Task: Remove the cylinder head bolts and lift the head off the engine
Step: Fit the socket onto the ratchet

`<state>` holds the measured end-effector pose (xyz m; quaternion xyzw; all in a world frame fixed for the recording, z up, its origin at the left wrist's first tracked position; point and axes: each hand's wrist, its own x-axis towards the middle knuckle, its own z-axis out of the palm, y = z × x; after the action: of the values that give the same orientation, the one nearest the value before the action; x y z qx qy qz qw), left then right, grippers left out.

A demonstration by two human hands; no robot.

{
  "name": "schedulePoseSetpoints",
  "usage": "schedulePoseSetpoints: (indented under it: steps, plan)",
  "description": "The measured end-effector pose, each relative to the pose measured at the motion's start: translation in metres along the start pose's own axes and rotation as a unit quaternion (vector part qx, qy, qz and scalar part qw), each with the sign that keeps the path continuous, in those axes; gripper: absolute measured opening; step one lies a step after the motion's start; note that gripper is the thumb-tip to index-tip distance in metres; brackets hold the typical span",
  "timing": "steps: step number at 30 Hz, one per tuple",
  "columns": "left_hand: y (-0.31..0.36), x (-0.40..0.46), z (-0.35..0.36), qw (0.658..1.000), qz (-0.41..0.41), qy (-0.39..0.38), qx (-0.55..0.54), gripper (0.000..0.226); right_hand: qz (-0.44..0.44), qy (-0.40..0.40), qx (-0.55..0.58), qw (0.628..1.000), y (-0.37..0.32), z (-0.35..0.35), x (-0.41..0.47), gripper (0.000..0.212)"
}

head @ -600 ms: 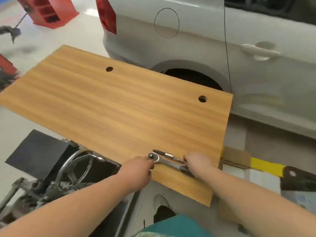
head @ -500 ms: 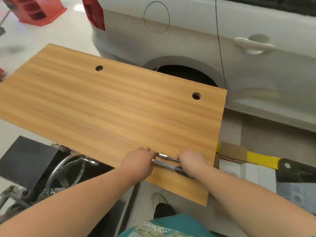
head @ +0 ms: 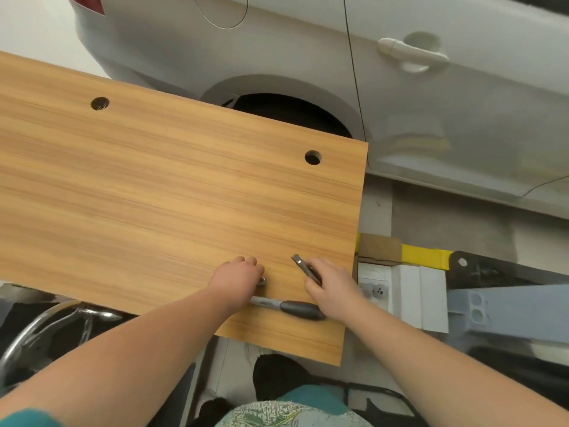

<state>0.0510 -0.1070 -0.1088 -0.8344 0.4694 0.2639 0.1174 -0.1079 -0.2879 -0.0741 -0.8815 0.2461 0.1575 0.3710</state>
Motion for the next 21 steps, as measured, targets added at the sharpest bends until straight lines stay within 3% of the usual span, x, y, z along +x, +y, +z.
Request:
schedulePoseSetpoints:
  steps: [4,9,11,14,18,21]
  plan:
    - [-0.008,-0.004,-0.016,0.991,0.024,0.051,-0.122,0.035,0.002,-0.052,0.008,0.999,-0.022,-0.012,-0.003,0.008]
    - [-0.035,-0.056,-0.064,0.931,0.096,0.174,-0.306,0.022,-0.053,-0.044,-0.019,0.997,-0.079,-0.043,-0.008,0.045]
    - [-0.048,-0.090,-0.077,0.919,0.119,0.189,-0.326,0.021,-0.102,-0.032,-0.007,0.994,-0.108,-0.058,-0.013,0.042]
    - [-0.062,-0.141,-0.089,0.911,0.080,0.206,-0.349,0.020,-0.175,-0.035,0.032,0.984,-0.151,-0.074,-0.024,0.034]
    - [-0.069,-0.200,-0.097,0.902,0.004,0.255,-0.348,0.022,-0.251,-0.071,-0.041,0.964,-0.201,-0.074,-0.033,0.028]
    - [-0.073,-0.236,-0.099,0.919,-0.016,0.285,-0.272,0.024,-0.303,-0.110,-0.126,0.938,-0.238,-0.068,-0.038,0.030]
